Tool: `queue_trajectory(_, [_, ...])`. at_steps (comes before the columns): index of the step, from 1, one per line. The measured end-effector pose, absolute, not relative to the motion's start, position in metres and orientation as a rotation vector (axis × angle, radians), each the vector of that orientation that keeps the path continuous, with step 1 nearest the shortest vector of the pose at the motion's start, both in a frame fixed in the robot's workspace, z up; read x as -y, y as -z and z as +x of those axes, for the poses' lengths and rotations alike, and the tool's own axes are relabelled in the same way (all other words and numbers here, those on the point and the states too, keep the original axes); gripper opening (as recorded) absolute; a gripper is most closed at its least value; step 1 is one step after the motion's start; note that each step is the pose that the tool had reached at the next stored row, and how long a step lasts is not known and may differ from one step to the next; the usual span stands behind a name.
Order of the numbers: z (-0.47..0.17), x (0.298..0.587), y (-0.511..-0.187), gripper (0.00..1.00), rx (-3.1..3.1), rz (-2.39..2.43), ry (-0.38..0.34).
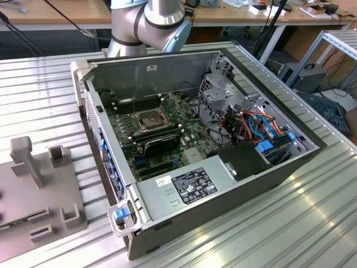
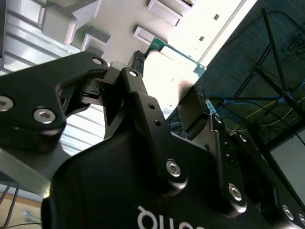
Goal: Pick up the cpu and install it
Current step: 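Pick up the cpu and move it towards the insertion slot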
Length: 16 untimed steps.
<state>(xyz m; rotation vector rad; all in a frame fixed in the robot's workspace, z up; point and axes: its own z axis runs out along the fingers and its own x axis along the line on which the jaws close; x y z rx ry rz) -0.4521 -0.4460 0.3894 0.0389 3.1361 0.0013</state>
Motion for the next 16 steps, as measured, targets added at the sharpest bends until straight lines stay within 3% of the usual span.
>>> queue_trajectory(16, [-0.4522,0.446,-0.3936,0.54,-3.136,0.039,-0.001])
